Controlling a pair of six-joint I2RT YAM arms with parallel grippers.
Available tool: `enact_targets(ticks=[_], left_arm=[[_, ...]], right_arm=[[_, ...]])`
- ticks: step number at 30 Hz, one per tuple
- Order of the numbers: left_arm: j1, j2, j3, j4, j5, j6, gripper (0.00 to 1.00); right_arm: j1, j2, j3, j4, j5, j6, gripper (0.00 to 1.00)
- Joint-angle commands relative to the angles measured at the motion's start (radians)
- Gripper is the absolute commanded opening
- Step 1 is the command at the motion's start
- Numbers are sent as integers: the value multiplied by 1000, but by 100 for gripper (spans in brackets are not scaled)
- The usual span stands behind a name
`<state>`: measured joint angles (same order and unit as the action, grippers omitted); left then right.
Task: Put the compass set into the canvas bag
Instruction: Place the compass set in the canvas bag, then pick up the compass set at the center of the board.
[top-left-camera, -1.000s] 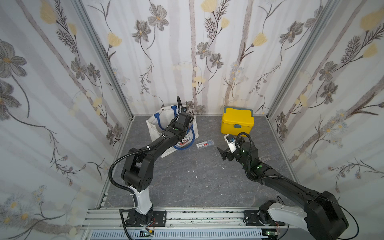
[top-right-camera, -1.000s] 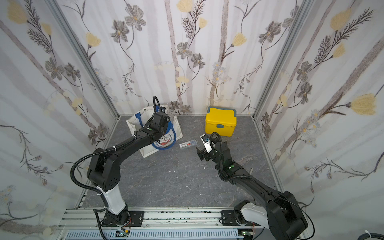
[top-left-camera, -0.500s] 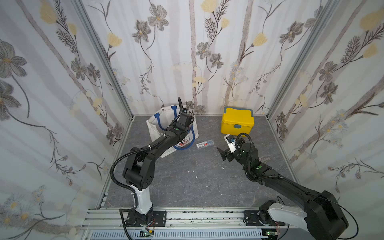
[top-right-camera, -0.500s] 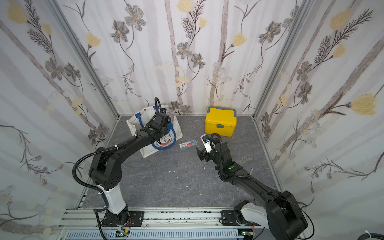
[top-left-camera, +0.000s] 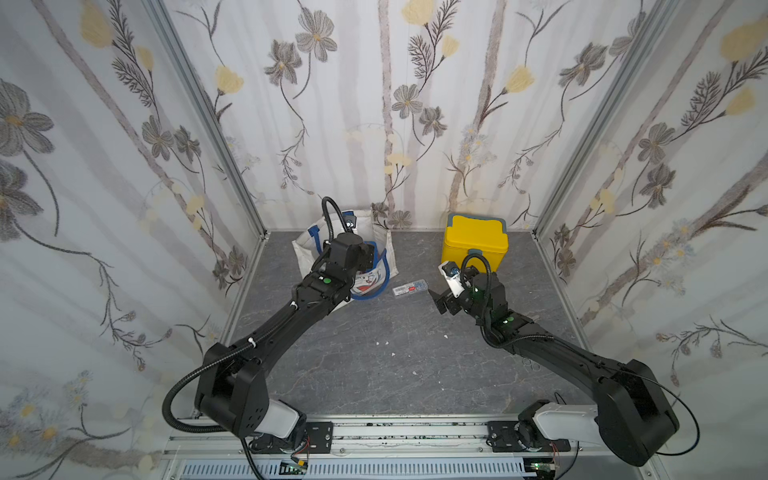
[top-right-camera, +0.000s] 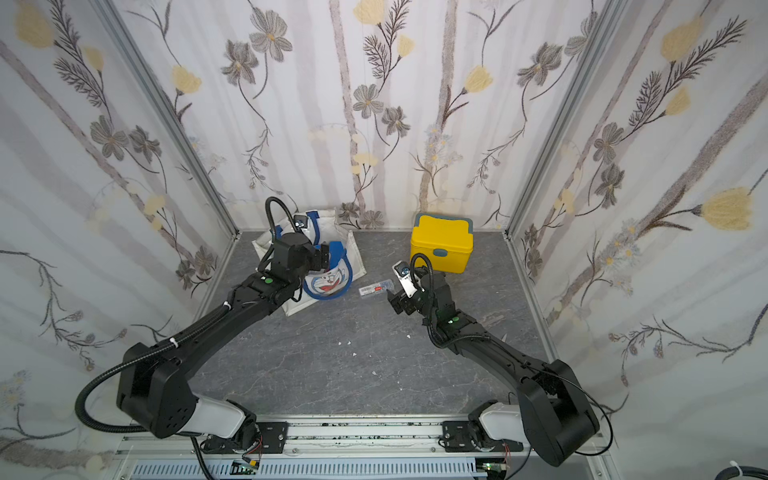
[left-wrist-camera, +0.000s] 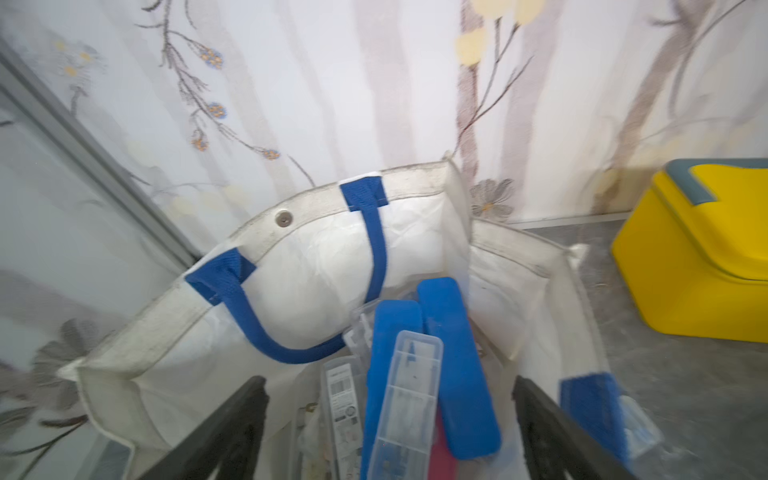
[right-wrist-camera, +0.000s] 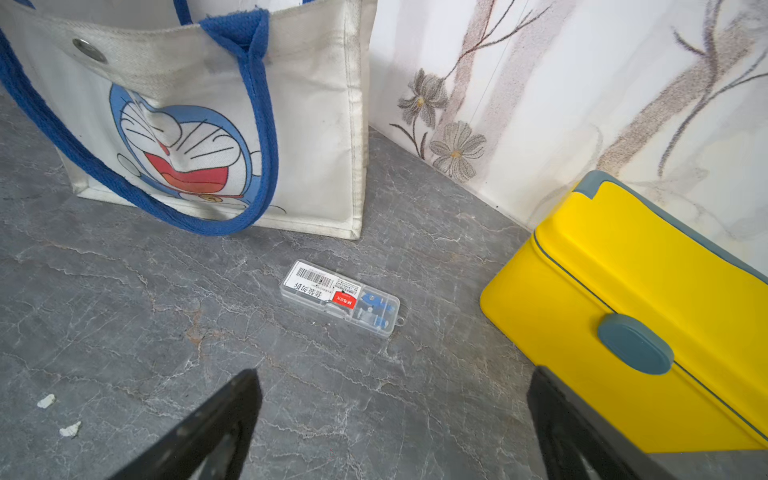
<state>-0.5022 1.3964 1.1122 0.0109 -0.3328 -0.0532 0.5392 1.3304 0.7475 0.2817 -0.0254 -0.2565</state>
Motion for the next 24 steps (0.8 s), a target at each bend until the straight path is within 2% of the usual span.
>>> enact_targets(ticks=[1, 4, 7, 11, 16, 19, 24], left_arm=[[-1, -98, -111, 216, 265, -91, 100], [-1, -181, -214, 343, 425, -155, 100], [-2, -219, -261, 395, 511, -206, 100], [-4, -241, -283, 401, 535, -239, 100], [-4, -260, -328, 459, 540, -279, 100], [-4, -265, -355, 486, 533, -299, 100], [-4, -253, -362, 485, 524, -310, 100]], right_arm=[[2, 61, 64, -40, -65, -30, 100], [2, 129, 111, -61, -117, -41, 99], [1, 194, 154, -77, -149, -61, 100], [1, 258, 196, -84, -146, -114, 99], [1, 345, 243, -140, -182, -278, 99], [0, 397, 295, -214, -192, -372, 100], [-30, 516, 446, -391, -265, -443, 100]])
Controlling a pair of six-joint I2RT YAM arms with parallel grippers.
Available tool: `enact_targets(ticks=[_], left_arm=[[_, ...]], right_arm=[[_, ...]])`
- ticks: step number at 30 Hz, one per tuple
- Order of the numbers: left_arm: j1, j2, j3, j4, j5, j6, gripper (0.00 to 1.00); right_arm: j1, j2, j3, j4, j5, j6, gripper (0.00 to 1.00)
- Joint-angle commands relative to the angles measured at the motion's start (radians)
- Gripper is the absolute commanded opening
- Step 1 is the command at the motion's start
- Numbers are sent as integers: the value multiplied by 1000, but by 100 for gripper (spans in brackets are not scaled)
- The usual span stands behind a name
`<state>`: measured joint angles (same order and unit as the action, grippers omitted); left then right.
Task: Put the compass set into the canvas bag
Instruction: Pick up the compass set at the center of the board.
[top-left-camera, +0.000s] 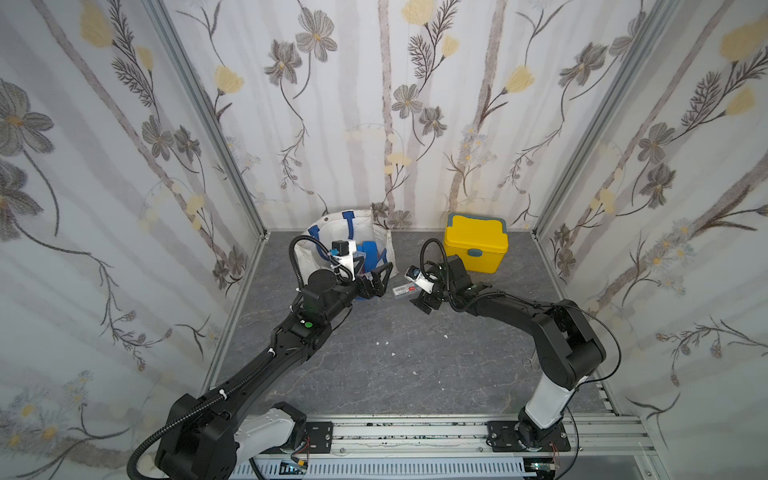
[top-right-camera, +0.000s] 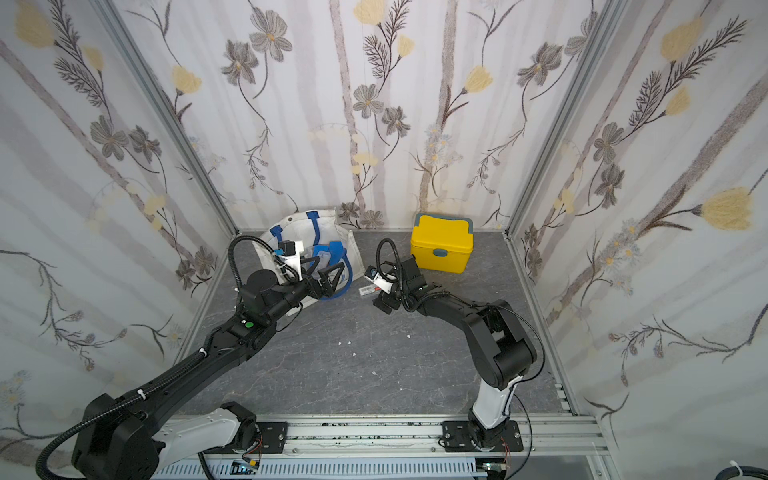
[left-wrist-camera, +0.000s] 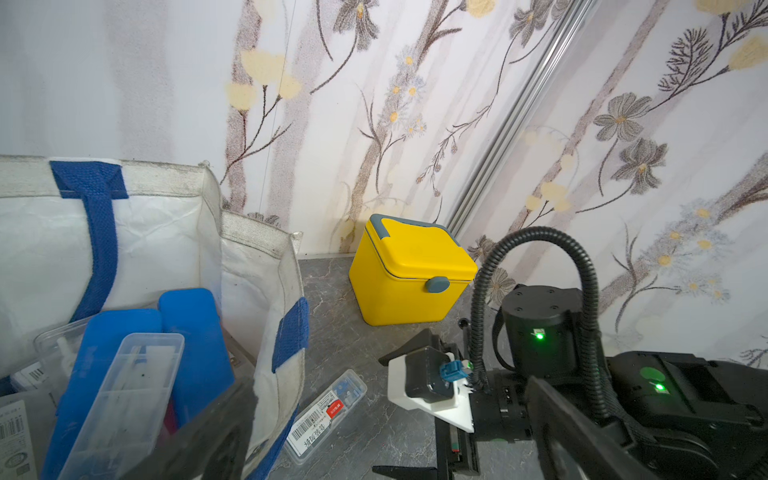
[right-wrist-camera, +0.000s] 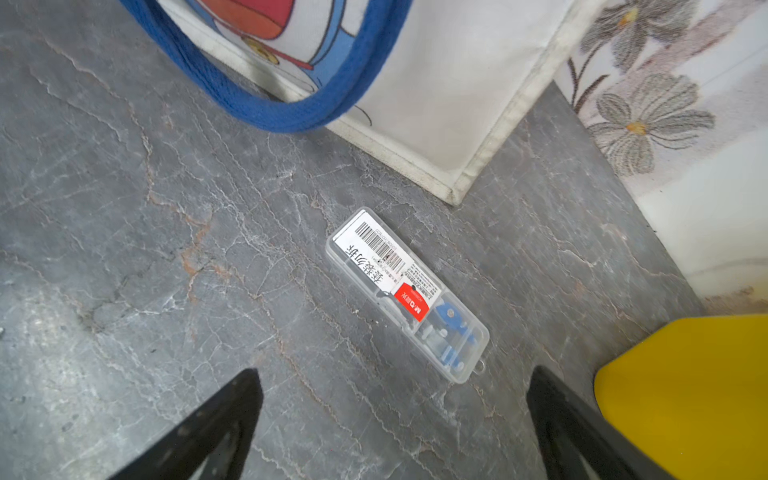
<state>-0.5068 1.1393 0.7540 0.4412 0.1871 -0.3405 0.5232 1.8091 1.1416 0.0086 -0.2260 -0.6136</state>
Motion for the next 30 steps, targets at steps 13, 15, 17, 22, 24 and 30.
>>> enact_targets(ticks=[13, 15, 17, 22, 24, 30], left_arm=[[0, -9, -23, 30, -28, -29, 100], [-1, -11, -25, 27, -33, -28, 100], [-1, -10, -24, 19, -36, -28, 100], [-1, -11, -31, 17, -37, -40, 100], [0, -11, -35, 17, -40, -41, 100], [-1, -7, -33, 17, -38, -45, 100]], right_arm=[[-66, 288, 309, -283, -108, -199, 95], [-68, 307, 326, -282, -108, -210, 95], [-71, 324, 342, -284, -118, -221, 96], [-74, 359, 382, -302, -107, -258, 97], [-73, 373, 402, -330, -113, -281, 97], [-73, 439, 494, -458, -127, -368, 97]])
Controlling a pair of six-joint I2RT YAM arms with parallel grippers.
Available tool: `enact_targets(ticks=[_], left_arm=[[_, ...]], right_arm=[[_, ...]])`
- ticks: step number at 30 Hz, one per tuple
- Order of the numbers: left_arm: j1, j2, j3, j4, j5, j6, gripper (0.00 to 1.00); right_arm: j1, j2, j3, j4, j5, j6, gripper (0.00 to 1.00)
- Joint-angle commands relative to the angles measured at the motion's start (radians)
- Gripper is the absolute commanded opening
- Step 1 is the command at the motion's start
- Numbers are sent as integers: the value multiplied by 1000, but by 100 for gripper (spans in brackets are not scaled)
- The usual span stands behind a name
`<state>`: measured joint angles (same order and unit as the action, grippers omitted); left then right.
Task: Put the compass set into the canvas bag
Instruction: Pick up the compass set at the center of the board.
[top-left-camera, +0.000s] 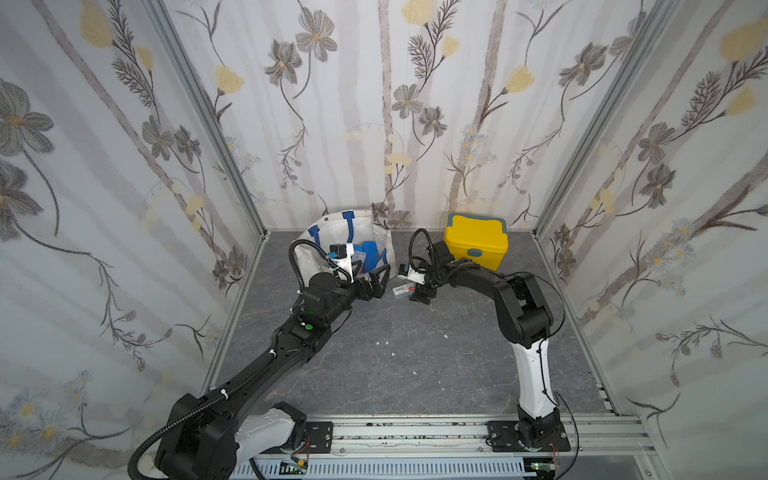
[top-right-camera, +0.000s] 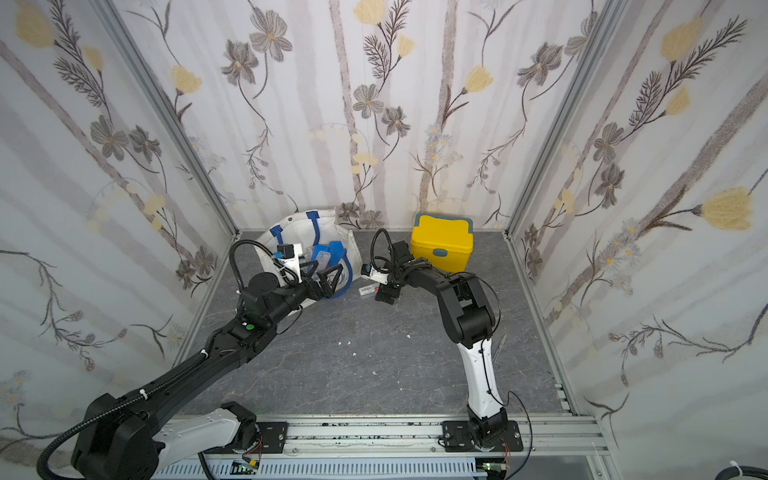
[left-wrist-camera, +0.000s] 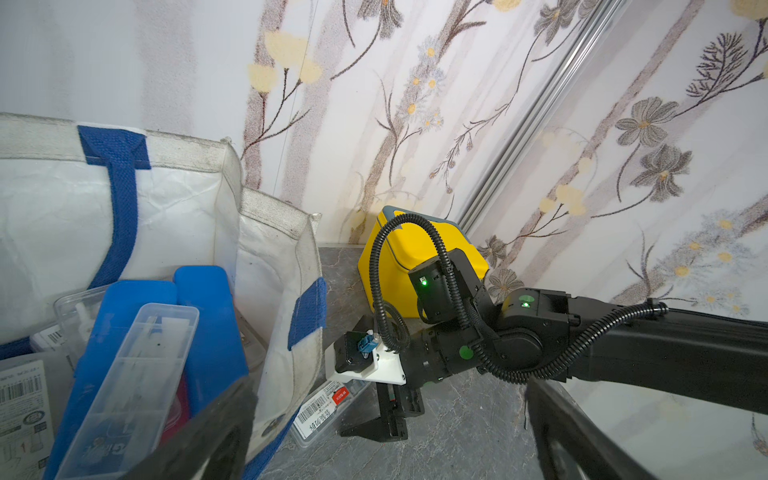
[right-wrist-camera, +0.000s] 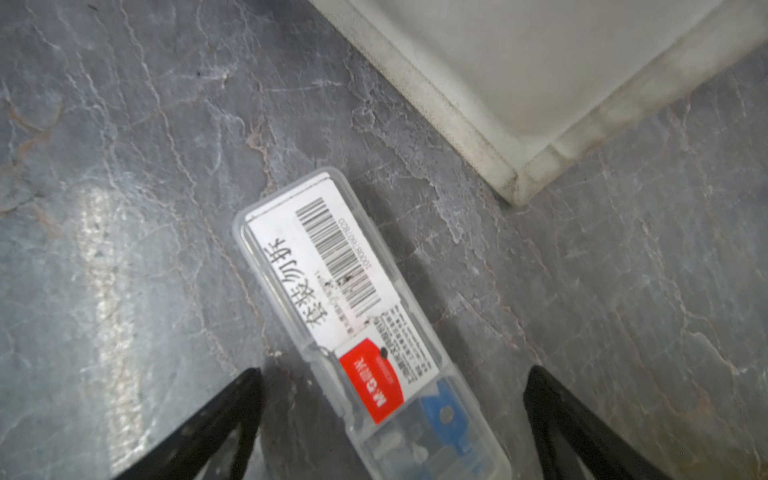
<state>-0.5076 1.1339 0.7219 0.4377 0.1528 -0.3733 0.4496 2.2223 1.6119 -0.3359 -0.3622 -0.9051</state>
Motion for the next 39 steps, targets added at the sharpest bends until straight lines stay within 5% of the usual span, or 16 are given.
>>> enact_targets(ticks=[1, 15, 39], left_arm=[[1, -2, -1, 17, -5, -12, 100], [1, -3, -9, 18, -24, -7, 100], [3, -12, -45, 42, -36, -7, 100]], right_arm=[[1, 39, 42, -145, 9, -91, 96], [2, 82, 93, -435, 61, -174, 81], [18, -12, -17, -303, 78, 68, 44]])
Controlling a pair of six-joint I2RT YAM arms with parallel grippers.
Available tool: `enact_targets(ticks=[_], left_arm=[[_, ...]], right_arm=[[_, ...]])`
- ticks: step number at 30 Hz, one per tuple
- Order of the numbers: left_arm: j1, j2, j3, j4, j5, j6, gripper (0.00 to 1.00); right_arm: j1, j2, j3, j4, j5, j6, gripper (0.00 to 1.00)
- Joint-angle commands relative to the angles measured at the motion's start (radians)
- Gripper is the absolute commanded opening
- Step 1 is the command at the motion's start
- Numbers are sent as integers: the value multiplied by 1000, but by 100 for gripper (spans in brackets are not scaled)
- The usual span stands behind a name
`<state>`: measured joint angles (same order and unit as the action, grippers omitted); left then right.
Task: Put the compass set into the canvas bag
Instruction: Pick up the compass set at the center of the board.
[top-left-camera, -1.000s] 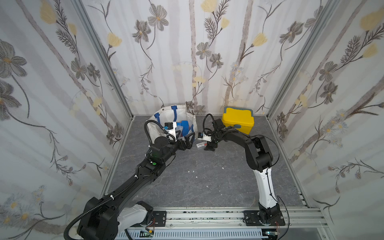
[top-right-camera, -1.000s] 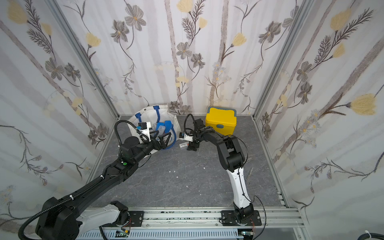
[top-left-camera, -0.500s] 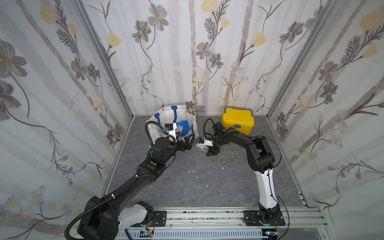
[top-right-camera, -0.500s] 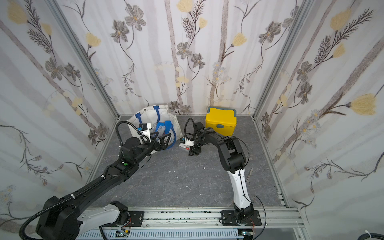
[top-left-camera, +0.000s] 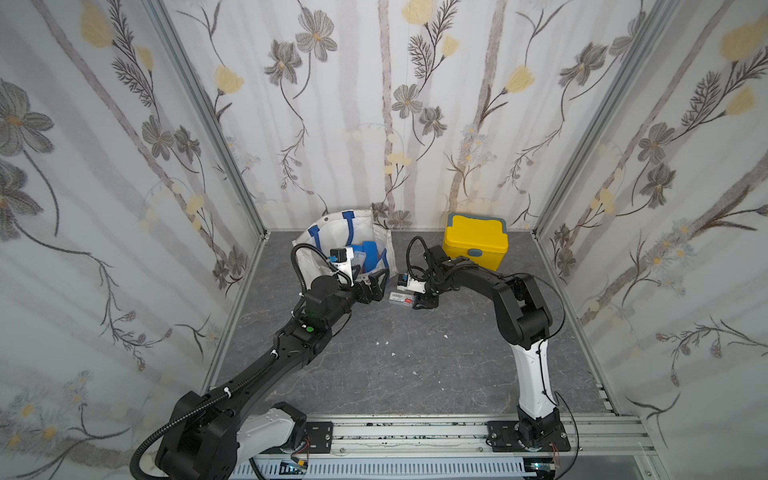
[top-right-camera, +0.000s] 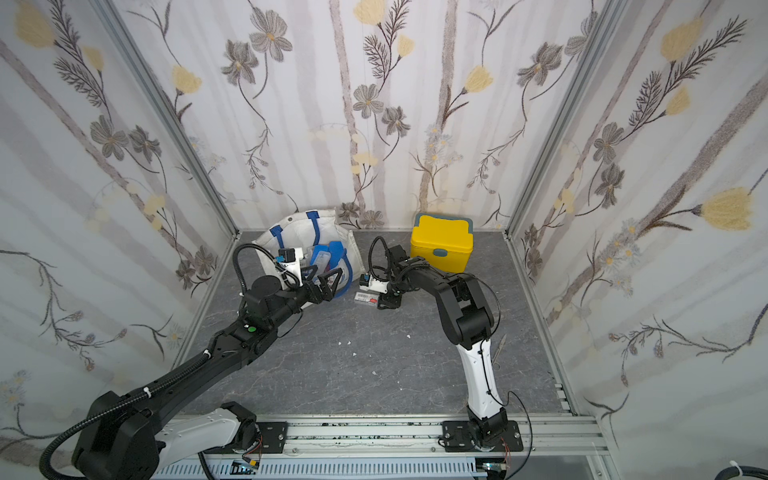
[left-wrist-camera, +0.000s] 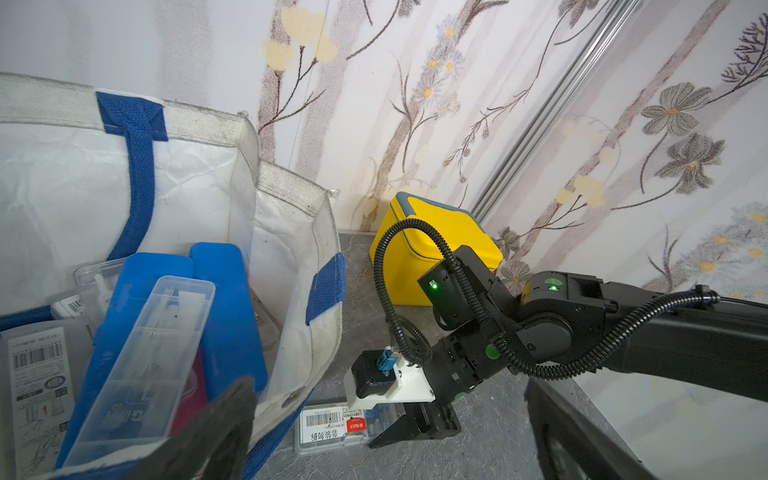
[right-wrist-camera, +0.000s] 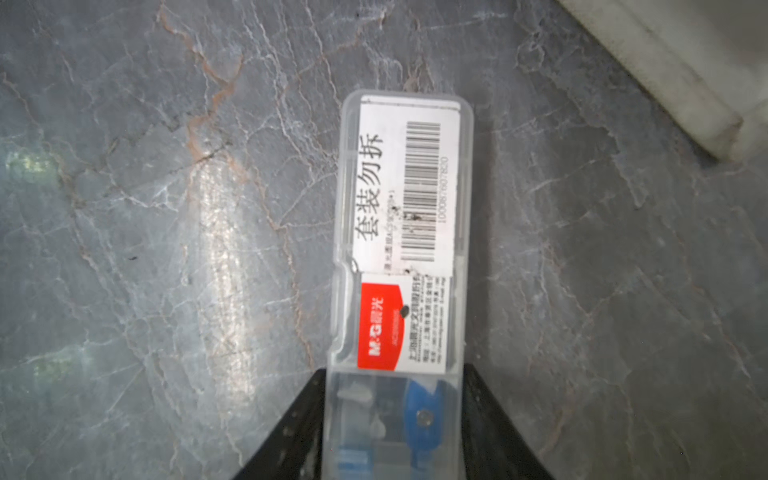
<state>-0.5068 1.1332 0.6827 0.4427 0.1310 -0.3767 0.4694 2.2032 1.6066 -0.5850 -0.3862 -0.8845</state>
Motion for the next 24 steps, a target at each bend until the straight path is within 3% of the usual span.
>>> enact_targets(ticks=[1, 12, 24], left_arm=[[1, -15, -8, 37, -17, -4, 100], [1, -23, -10, 16, -59, -8, 100], [2, -2, 11, 21, -69, -67, 100]], right_arm=[[-1, 2, -15, -46, 98, 55, 43], [-2, -157, -154, 146, 22, 137, 42], [-4, -459, -388, 506, -26, 314, 43]])
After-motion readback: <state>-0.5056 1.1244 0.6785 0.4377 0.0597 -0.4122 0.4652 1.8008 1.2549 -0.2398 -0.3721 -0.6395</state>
